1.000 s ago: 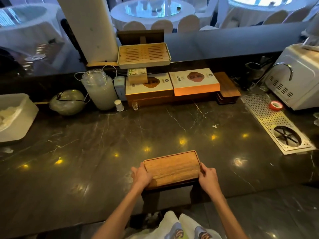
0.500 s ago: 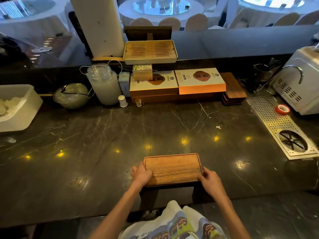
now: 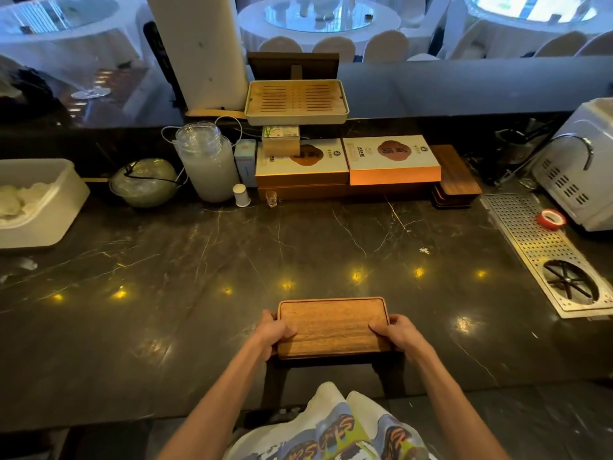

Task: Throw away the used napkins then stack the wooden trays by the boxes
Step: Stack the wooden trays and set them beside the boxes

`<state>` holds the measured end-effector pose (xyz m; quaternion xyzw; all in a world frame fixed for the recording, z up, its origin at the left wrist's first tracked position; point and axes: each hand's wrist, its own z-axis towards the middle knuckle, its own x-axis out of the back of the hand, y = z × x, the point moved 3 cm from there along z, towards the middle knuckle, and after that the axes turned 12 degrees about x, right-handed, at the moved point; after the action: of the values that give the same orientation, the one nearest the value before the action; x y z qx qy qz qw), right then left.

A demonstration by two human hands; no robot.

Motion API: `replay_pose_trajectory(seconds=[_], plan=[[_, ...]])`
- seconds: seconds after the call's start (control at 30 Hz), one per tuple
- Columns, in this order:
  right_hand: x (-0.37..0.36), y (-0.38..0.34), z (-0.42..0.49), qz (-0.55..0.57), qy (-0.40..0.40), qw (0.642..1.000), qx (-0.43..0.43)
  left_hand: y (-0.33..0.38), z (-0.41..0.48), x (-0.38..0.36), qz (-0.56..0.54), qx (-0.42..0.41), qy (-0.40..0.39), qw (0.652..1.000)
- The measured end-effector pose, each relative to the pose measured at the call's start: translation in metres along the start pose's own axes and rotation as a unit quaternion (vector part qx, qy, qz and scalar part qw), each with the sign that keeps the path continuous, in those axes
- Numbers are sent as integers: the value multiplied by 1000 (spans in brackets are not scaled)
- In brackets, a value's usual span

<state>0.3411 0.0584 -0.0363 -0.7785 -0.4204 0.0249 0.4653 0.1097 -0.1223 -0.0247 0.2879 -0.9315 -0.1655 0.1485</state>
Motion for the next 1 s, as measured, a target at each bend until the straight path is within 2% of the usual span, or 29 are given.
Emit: replay_pose_trajectory(seconds=[0.17,0.27,0.33,0.47,0.57,0.63,0.73,0.8,0.93,1.0], plan=[[14,-14,-6,7,-13,996,90,14,-12,14,3,-134,-10,991],[9,-20,-9,1,7,987,163,17,-19,20,14,-234,-2,972],[5,-22,-11,-17,29,981,191,13,-20,21,25,-271,9,962],[-4,-16,-15,-83,50,970,225,-2,-16,20,51,-291,49,954],[-5,-11,-18,-57,56,974,214,-8,-15,21,65,-288,64,953],[-4,-11,-18,-43,47,979,196,-3,-16,22,100,-287,68,950],[-1,-17,-15,-82,29,979,186,11,-22,23,190,-307,69,930],[-1,-25,-14,-128,25,973,188,21,-27,19,274,-347,87,893],[-3,-38,-17,-203,41,957,205,37,-33,-2,462,-405,217,759],[-4,-40,-21,-217,45,950,221,36,-33,-17,529,-411,241,702]])
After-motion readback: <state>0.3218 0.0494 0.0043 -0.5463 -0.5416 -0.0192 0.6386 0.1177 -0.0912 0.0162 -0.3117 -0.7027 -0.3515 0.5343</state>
